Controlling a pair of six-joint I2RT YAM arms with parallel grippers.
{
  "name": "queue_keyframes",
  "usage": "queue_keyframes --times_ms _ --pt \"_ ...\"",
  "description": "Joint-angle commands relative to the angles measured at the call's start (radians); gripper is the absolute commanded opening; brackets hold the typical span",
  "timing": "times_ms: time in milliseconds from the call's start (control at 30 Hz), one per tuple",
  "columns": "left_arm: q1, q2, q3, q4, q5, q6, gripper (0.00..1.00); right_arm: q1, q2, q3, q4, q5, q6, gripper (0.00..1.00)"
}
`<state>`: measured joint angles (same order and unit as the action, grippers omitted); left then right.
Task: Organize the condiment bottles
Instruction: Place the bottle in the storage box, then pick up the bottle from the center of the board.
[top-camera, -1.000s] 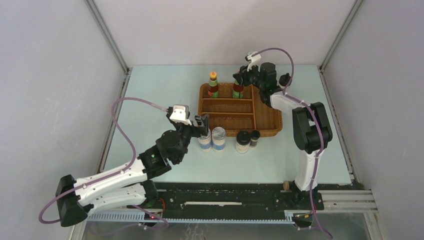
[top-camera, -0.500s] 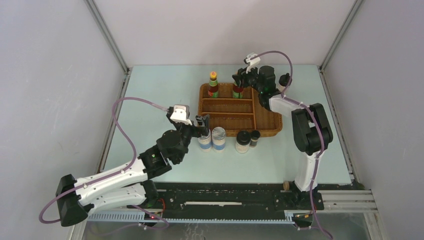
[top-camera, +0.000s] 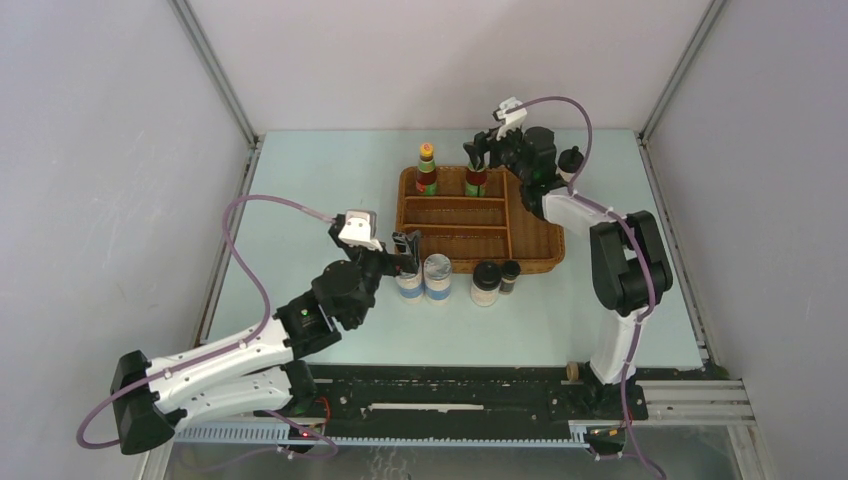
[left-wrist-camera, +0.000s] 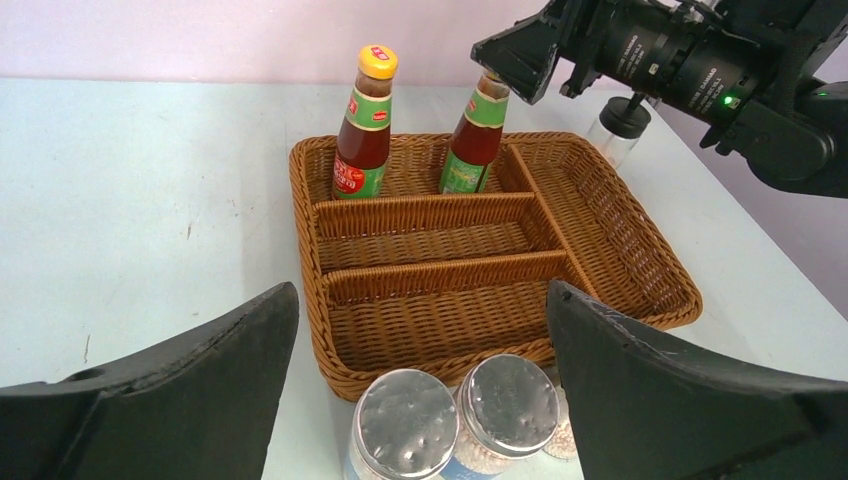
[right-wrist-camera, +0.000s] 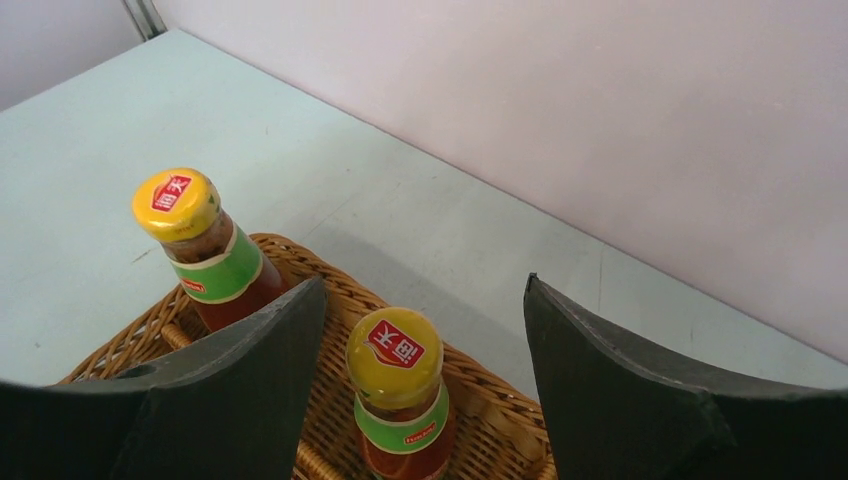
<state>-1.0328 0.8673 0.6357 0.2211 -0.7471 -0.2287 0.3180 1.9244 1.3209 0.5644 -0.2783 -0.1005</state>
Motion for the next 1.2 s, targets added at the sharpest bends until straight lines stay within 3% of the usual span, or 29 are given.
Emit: queue_keyframes --times_ms 0,267,567,800,1167 --pt "0.005 -0.028 -0.002 -0.011 0.008 -0.036 0.99 0.009 -0.092 -0.001 0.03 0.016 -0.005 0.83" --pt "0.005 -0.078 0.022 -0.112 0.028 -0.124 1.0 0.022 -0.208 -0.001 -0.034 0.04 -0.004 0.85" --pt "0.005 -0.129 0.098 -0.351 0.087 -0.232 1.0 0.119 -0.422 -0.048 -0.189 0.138 -0.039 0.86" --pt "-0.001 -0.159 0.087 -0.447 0.115 -0.255 1.0 0.274 -0.645 -0.145 -0.358 0.294 -0.048 0.86" --pt "-0.02 -0.183 0.077 -0.548 0.179 -0.208 1.0 0.545 -0.946 -0.286 -0.734 0.583 0.081 0.86"
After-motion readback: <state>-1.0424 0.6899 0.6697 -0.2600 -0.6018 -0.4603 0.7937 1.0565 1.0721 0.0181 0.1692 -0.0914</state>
